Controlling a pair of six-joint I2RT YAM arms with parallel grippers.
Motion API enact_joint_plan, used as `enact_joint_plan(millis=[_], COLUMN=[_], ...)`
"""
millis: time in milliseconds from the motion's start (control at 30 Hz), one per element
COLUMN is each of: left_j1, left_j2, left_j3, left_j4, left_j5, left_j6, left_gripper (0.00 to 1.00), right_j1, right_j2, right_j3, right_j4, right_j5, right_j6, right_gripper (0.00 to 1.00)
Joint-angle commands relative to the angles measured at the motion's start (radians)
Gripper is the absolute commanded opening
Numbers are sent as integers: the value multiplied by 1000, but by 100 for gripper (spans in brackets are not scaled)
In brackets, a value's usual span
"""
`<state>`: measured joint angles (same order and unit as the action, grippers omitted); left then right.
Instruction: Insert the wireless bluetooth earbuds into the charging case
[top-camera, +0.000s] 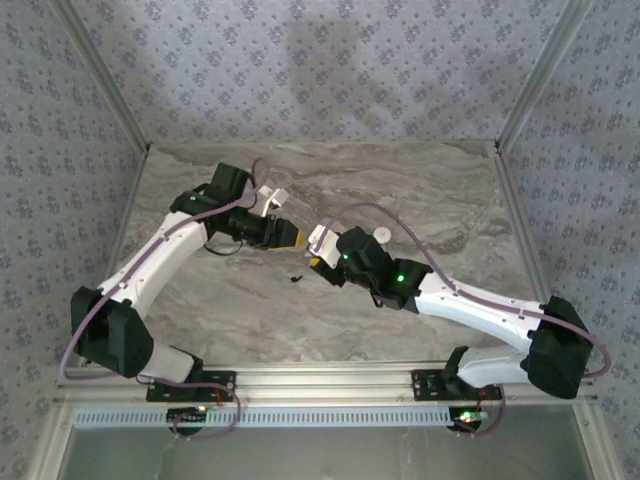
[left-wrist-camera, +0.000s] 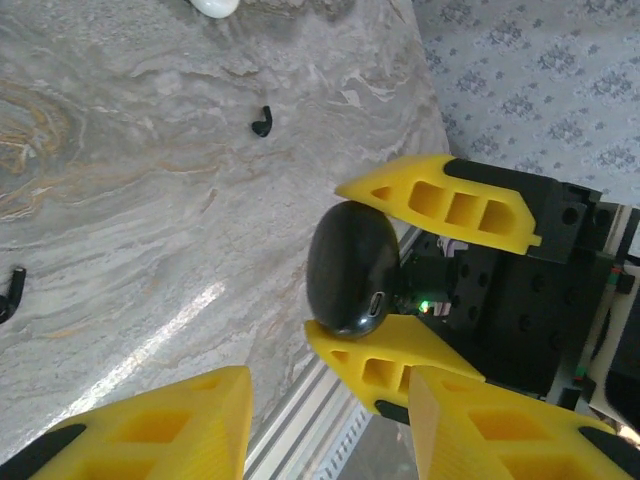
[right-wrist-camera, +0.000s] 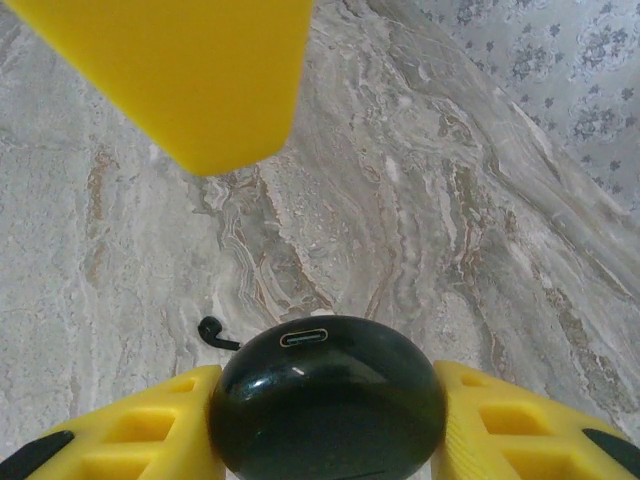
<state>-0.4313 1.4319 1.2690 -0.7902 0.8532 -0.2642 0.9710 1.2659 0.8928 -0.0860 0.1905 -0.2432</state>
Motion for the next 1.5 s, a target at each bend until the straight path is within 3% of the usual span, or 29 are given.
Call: enact_joint_plan(millis=[0, 600, 933, 1033, 1167, 1333, 1467], left_j1=[-18, -58, -61, -61, -57, -46, -42], left_j2=[29, 75, 87, 90, 80, 70, 55], left_j3=[37, 79, 76, 76, 51, 19, -11], left_j4=[-41, -43, -28, -6, 60, 157, 240], left_j5=[7, 23, 28, 25, 21, 20, 26], left_j6=[30, 36, 36, 40, 40, 30, 9], left_gripper=[46, 45, 23, 19, 17, 15, 14], right_j1=[8, 23, 25, 22, 11, -23, -70], right_j2=[-6, 59, 52, 39, 7, -51, -111], right_j3=[33, 106, 112, 103, 83, 71, 46], right_j4=[26, 24, 50, 59, 69, 48, 54], right_j5=[-19, -18, -18, -13, -12, -49, -149], right_j6=[-45, -79, -84, -72, -30, 72, 145], right_gripper=[42, 42, 45, 50, 67, 74, 76])
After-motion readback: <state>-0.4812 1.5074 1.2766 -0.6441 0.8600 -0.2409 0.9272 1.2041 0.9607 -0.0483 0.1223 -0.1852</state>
